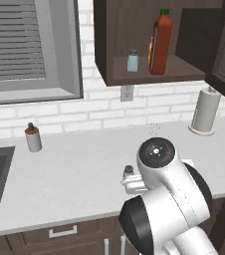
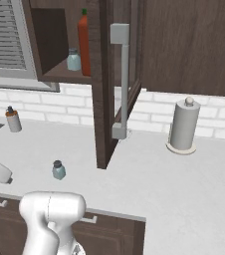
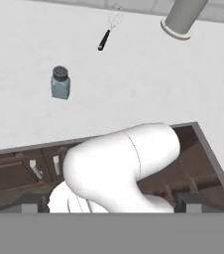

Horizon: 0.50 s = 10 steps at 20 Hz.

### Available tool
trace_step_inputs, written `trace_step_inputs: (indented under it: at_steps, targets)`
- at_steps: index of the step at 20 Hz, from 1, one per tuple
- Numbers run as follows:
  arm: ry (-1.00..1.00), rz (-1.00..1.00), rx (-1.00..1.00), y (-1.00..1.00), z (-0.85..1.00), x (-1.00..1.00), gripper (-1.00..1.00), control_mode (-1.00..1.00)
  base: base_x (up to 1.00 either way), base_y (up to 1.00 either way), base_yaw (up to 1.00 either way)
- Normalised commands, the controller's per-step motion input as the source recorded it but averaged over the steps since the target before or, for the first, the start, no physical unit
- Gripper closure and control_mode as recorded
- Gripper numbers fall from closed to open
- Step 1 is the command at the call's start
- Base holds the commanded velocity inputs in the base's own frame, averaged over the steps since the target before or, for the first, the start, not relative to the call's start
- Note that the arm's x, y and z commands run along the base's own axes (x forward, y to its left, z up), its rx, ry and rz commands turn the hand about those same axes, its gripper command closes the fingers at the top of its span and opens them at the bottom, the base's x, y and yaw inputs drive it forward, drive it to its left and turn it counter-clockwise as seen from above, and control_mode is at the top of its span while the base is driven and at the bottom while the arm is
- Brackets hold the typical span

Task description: Put the shaker and condiment bottle from the counter next to their counterparts in the cabinet.

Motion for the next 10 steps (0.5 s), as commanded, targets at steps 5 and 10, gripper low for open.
trace_step_inputs:
  at_steps: [5,10]
  targets:
    - [-0.07,0.0,0.0,-0.04,-0.41,0.12,-1.0,-1.0,0.0,0.0,0.0]
    - [-0.12,0.0,0.0,0.0,-0.43,0.26,-1.0,-1.0,0.0,0.0,0.0]
